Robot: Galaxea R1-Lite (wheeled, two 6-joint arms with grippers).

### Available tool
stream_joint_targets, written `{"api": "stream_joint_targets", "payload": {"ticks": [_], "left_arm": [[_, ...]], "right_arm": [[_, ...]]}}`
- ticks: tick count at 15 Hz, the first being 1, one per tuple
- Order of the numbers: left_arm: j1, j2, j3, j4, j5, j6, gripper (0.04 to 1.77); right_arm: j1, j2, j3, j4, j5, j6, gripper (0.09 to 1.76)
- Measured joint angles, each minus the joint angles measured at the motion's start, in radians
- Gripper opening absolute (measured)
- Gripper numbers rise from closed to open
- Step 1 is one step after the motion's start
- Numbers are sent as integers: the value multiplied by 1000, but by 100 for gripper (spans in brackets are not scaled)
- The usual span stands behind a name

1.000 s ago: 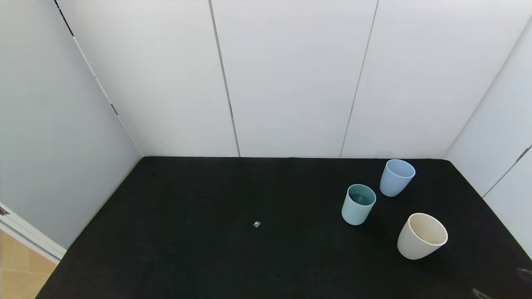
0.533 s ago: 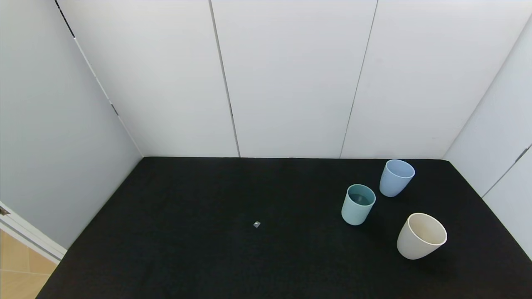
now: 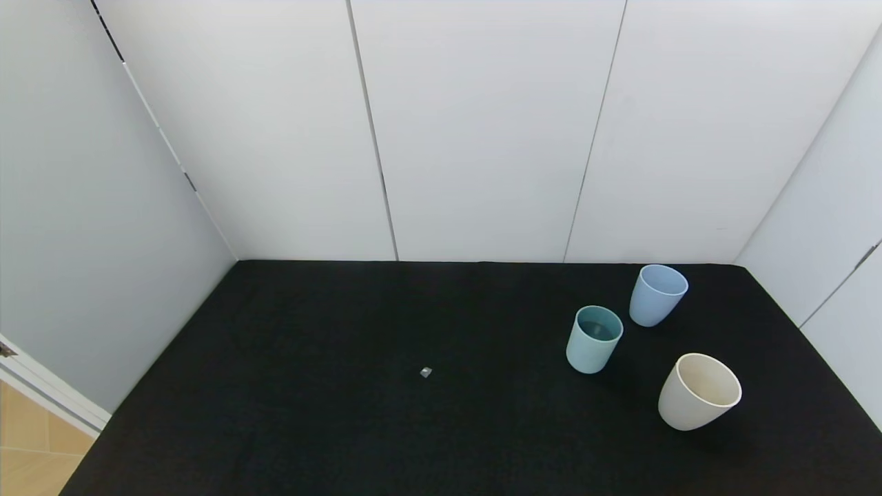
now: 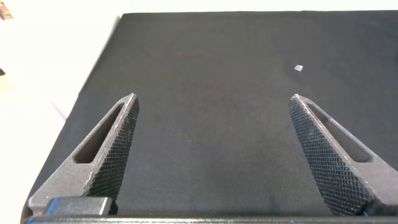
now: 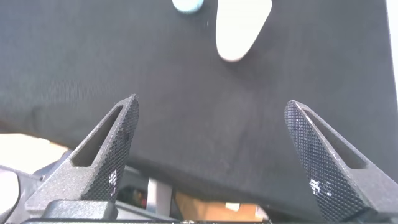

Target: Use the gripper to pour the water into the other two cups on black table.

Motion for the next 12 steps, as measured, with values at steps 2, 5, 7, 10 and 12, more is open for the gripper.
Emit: {"api": "stream_joint_targets", "payload": {"ticks": [2,5,7,10,12], "left_arm": [[0,0,0,0,0,0,172],[0,0,0,0,0,0,172],[0,0,0,0,0,0,172],[0,0,0,0,0,0,172],[0,0,0,0,0,0,172]], "right_arm": [[2,-62,0,3,-2,-1,170],[1,-138,16,-50,-59,23,170],[1,-160,64,-217,-120,76,170],[0,-170,154,-318,-224,71,170],[-1,-173,168,-256,-225,60,170]]}}
